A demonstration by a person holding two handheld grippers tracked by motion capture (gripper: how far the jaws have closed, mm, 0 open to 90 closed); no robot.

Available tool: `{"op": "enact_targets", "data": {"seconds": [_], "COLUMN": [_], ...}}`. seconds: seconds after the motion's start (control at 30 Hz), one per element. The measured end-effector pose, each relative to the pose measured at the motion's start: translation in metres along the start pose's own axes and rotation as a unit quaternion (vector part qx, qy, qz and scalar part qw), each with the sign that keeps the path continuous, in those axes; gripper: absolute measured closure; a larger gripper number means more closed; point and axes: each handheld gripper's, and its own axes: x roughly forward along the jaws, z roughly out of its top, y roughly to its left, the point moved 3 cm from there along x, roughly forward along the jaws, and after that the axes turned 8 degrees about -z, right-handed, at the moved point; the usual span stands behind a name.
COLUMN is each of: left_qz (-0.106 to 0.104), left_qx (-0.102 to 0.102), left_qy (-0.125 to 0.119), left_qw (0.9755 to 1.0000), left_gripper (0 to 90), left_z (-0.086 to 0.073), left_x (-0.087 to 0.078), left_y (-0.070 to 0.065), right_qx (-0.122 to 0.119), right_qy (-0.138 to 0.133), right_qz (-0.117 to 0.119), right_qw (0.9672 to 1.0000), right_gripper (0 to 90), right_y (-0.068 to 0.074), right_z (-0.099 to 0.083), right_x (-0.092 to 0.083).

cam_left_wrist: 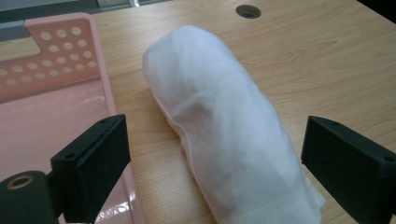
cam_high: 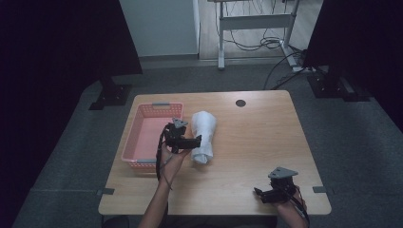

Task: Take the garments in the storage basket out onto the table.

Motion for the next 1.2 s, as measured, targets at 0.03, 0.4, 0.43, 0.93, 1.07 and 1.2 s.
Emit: {"op": "enact_targets", "data": {"seconds": [0.03, 0.4, 0.43, 0.93, 1.07, 1.2], "left_qz": [0.0, -0.003, -0.004, 0.005, 0.008, 0.012], "left_qx": [0.001, -0.003, -0.005, -0.025, -0.03, -0.031], "left_qy": [0.0, -0.003, -0.003, -0.013, -0.015, -0.017], "left_qw": [1.0, 1.0, 1.0, 0.9996, 0.9994, 0.9993], "left_gripper": [7.5, 7.5, 7.5, 7.5, 7.6, 7.6], "left_z": [0.0, -0.008, -0.009, -0.026, -0.031, -0.035], "left_x": [-0.001, -0.014, -0.015, -0.039, -0.045, -0.051], "left_y": [0.001, 0.009, 0.011, 0.033, 0.039, 0.043], "right_qx": [0.0, 0.0, 0.0, 0.001, 0.002, 0.002], "right_qy": [0.0, 0.0, 0.0, 0.0, 0.0, 0.0], "right_qz": [0.0, 0.0, 0.0, -0.001, -0.001, -0.002], "right_qw": [1.0, 1.0, 1.0, 1.0, 1.0, 1.0], "right_gripper": [2.8, 2.8, 2.8, 2.8, 2.8, 2.8], "right_y": [0.0, 0.0, 0.0, 0.0, 0.0, 0.0], "right_z": [0.0, 0.0, 0.0, 0.0, 0.0, 0.0], "right_x": [0.0, 0.0, 0.0, 0.0, 0.0, 0.0]}}
